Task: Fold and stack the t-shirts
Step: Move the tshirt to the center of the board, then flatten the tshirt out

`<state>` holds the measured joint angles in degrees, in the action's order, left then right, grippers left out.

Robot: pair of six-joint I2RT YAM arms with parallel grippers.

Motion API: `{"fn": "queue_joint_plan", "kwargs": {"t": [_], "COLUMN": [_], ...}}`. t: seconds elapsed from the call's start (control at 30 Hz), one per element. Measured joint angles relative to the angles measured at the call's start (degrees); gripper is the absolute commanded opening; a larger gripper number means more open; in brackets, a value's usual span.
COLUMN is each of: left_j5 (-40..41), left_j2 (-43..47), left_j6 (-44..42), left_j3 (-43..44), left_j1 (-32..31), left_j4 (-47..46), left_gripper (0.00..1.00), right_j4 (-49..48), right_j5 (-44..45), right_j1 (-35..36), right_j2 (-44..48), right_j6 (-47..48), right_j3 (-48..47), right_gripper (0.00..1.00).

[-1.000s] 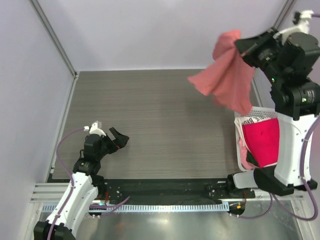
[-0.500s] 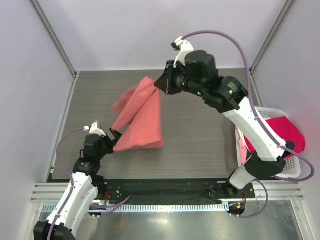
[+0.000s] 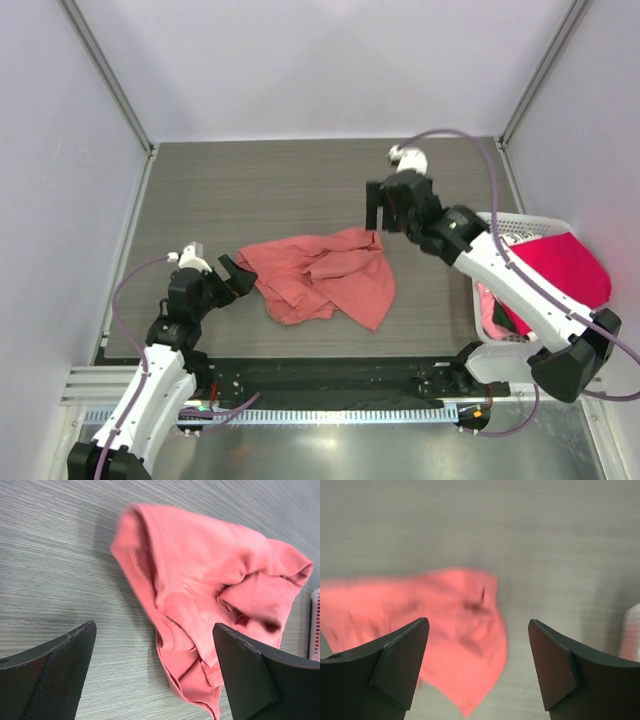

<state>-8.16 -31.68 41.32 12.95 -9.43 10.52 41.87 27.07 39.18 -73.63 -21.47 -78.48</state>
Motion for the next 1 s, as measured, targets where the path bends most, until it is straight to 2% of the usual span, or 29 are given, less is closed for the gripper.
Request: {"fn": "queue_joint_plan", "kwargs": {"t": [0.13, 0.27, 0.53, 0.63, 0.7, 0.8, 0.83, 0.9, 0.93, 1.0], "left_j5": [0.0, 0.0, 0.0, 0.0, 0.0, 0.0, 0.0, 0.0, 0.0, 0.0], "left_j2": [-0.5, -1.4, -2.1, -2.1, -2.1, -2.1, -2.1, -2.1, -2.1, -2.1], "left_j6": [0.0, 0.0, 0.0, 0.0, 0.0, 0.0, 0.0, 0.0, 0.0, 0.0], "left_j3": [0.0, 0.0, 0.0, 0.1, 0.1, 0.2, 0.2, 0.2, 0.2, 0.2], "left_j1": [0.0, 0.0, 0.0, 0.0, 0.0, 0.0, 0.0, 0.0, 0.0, 0.0], "left_j4": [0.0, -0.1, -0.3, -0.4, -0.4, -0.4, -0.4, -0.4, -0.4, -0.4], "left_gripper": [1.00, 1.00, 1.00, 1.00, 1.00, 1.00, 1.00, 1.00, 1.00, 1.00], "right_j4": [-7.1, -12.2, -20.6, -22.4, -23.5, -24.5, -24.5, -24.3, -24.1, -23.5], "right_j5": [-10.4, -16.7, -18.9, -18.1, -17.0, -13.7, -12.4, -9.0, -7.2, -3.4], "right_j1": [4.1, 9.0, 16.3, 18.4, 19.1, 19.2, 19.2, 19.2, 19.2, 19.1], "right_j2": [2.6, 0.3, -10.5, -14.5, -17.2, -20.5, -21.4, -22.4, -22.7, -22.7], "right_j6": [0.4, 0.4, 1.0, 1.3, 1.3, 1.1, 1.0, 1.0, 0.8, 1.0], "right_j3": [17.4, 25.2, 21.8, 18.5, 16.4, 14.4, 14.1, 13.9, 13.8, 13.7], "right_gripper": [0.77, 0.75, 0.82, 0.83, 0.78, 0.60, 0.44, 0.28, 0.03, 0.01]}}
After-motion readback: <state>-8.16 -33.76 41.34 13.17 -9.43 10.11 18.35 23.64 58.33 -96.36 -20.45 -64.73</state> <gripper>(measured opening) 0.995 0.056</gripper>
